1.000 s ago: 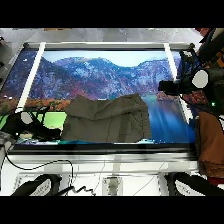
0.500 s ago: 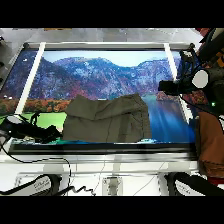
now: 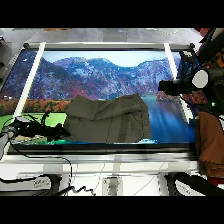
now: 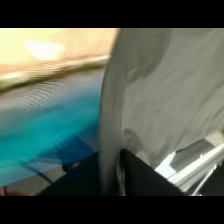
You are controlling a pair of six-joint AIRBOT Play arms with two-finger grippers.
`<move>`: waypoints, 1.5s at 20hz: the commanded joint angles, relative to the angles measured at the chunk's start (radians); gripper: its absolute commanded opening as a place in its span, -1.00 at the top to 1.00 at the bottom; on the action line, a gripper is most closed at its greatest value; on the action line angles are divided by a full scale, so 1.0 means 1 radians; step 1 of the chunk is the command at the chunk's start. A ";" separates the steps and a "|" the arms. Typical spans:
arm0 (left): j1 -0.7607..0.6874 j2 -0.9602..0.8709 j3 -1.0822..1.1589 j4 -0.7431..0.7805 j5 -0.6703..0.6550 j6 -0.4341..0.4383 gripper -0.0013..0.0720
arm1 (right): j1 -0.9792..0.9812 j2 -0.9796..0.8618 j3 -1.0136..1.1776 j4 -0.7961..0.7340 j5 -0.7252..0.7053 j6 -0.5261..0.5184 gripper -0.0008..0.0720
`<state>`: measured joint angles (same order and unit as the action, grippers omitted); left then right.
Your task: Fold the clothes and pants, and hang the long-sleeved shirts on hangers.
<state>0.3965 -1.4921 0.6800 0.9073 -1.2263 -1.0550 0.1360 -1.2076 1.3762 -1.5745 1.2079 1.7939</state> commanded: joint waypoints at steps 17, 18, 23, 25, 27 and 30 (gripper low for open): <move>-0.026 0.104 0.080 0.003 0.059 0.031 0.94 | -0.426 0.003 -0.752 0.777 -0.060 -0.641 -0.44; -0.029 0.104 0.080 0.002 0.056 0.031 0.94 | -0.414 0.002 -0.803 0.781 -0.120 -0.605 -0.59; -0.091 0.104 0.080 -0.001 0.055 0.031 0.94 | -0.382 -0.111 -0.880 0.839 -0.156 -0.554 -0.52; -0.118 0.104 0.080 0.000 0.057 0.031 0.94 | -0.382 -0.171 -0.880 0.925 -0.153 -0.603 -0.42; -0.129 0.104 0.080 -0.001 0.060 0.031 0.94 | -0.382 -0.211 -0.880 0.990 -0.153 -0.670 0.06; -0.129 0.104 0.080 -0.001 0.060 0.031 0.94 | -0.382 -0.229 -0.880 0.983 -0.143 -0.708 0.13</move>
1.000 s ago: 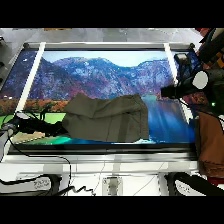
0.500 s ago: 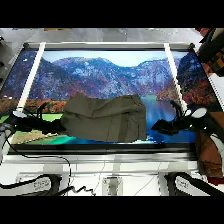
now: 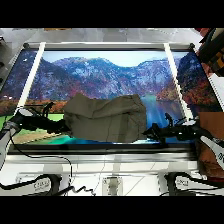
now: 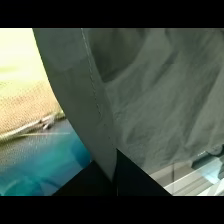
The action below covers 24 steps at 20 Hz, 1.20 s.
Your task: Fold the clothes and pants, and hang the long-sleeved shirts on hangers.
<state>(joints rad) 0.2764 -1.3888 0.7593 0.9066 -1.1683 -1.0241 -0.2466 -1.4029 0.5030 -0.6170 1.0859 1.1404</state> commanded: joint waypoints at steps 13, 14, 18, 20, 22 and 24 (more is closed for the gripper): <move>-0.008 0.085 0.270 -0.004 -0.111 -0.003 0.94 | 0.013 0.122 0.245 0.176 0.264 -0.312 0.93; -0.006 0.124 0.345 -0.004 -0.108 -0.015 0.94 | 0.028 0.177 0.309 0.176 0.259 -0.312 0.93; -0.005 0.294 0.617 -0.003 -0.075 -0.016 0.94 | 0.099 0.392 0.575 0.175 0.113 -0.294 0.93; -0.004 0.400 0.686 -0.003 0.005 -0.015 0.94 | 0.106 0.487 0.686 0.175 0.010 -0.251 0.93; -0.004 0.525 0.698 -0.002 0.132 -0.015 0.94 | 0.106 0.572 0.766 0.173 -0.044 -0.231 0.93; -0.004 0.646 0.698 0.005 0.264 -0.015 0.94 | 0.106 0.641 0.828 0.173 -0.038 -0.205 0.93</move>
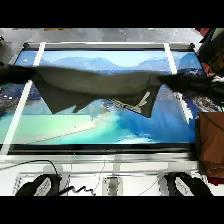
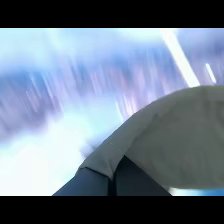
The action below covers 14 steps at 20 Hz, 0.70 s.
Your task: Fold the clothes and pants, and hang the long-sleeved shirts on hangers.
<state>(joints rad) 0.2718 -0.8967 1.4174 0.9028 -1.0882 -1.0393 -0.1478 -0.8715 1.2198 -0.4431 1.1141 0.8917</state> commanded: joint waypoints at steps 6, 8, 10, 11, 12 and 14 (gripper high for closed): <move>0.000 0.391 0.040 0.058 0.445 0.000 0.94 | 0.007 0.246 0.195 0.033 -0.069 0.185 0.93; 0.000 0.420 0.040 0.103 0.491 0.000 0.94 | 0.008 0.246 0.195 0.129 -0.063 0.197 0.93; 0.000 0.415 0.040 0.111 0.486 -0.001 0.94 | 0.008 0.228 0.194 0.150 -0.049 0.202 0.93; 0.000 0.399 0.040 0.111 0.454 -0.017 0.94 | 0.008 0.214 0.194 0.124 -0.049 0.220 0.93; 0.000 0.367 0.040 0.111 0.389 -0.031 0.94 | 0.021 0.193 0.191 0.077 -0.049 0.249 0.93; 0.000 0.264 0.037 0.108 0.212 -0.047 0.94 | 0.097 0.121 0.163 -0.054 -0.050 0.308 0.93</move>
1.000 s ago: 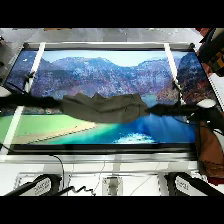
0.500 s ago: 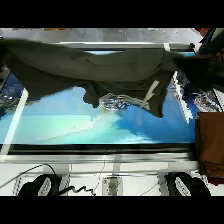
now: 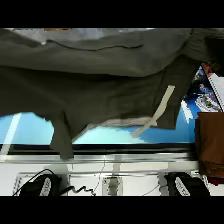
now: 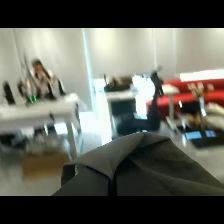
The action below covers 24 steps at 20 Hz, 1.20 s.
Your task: Fold the clothes and pants, and hang the long-sleeved shirts on hangers.
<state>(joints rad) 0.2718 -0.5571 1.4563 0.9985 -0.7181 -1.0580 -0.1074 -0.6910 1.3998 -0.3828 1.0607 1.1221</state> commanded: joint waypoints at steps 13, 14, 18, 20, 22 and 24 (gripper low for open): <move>-0.154 -0.877 -0.058 -0.087 -0.396 -0.042 0.94 | 0.136 -0.806 -0.108 -0.436 -0.338 0.264 0.93; -0.163 -0.876 -0.058 -0.088 -0.451 -0.048 0.94 | 0.101 -0.805 -0.106 -0.439 -0.302 0.264 0.93; -0.197 -0.876 -0.060 -0.087 -0.782 -0.107 0.94 | -0.038 -0.804 -0.058 -0.536 -0.051 0.263 0.93; -0.225 -0.878 -0.061 -0.086 -0.874 -0.140 0.94 | -0.086 -0.804 -0.042 -0.618 0.112 0.249 0.93; -0.266 -0.878 -0.077 -0.062 -0.871 -0.167 0.94 | -0.102 -0.809 -0.042 -0.713 0.211 0.249 0.93; -0.311 -0.884 -0.126 -0.048 -0.869 -0.192 0.94 | -0.104 -0.826 -0.042 -0.774 0.281 0.249 0.93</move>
<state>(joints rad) 0.0135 -1.4342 1.3693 0.9295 -1.5215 -1.2057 -0.1844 -1.5013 1.3514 -1.0378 1.1740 1.3758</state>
